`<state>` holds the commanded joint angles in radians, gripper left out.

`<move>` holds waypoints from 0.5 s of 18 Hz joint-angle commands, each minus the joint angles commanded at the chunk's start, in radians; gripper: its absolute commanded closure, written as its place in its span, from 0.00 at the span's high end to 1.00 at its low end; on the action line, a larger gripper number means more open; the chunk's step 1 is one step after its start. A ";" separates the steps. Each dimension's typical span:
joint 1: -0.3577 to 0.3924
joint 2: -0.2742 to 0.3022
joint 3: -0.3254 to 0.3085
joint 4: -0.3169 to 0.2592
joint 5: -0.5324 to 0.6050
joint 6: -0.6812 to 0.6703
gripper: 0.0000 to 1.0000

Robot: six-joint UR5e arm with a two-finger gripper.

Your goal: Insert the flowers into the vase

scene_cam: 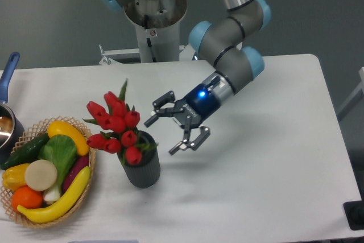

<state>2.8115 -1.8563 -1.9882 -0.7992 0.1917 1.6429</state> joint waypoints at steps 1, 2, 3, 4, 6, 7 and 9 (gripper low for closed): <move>0.026 0.014 0.014 -0.002 0.000 0.002 1.00; 0.049 0.034 0.023 -0.002 0.002 0.000 1.00; 0.075 0.058 0.029 -0.003 0.003 -0.003 1.00; 0.107 0.083 0.029 -0.003 0.017 -0.006 1.00; 0.140 0.126 0.035 -0.003 0.116 -0.006 1.00; 0.147 0.146 0.046 -0.003 0.191 -0.011 1.00; 0.144 0.172 0.080 -0.005 0.311 -0.049 1.00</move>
<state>2.9560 -1.6844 -1.9085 -0.8038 0.5027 1.5941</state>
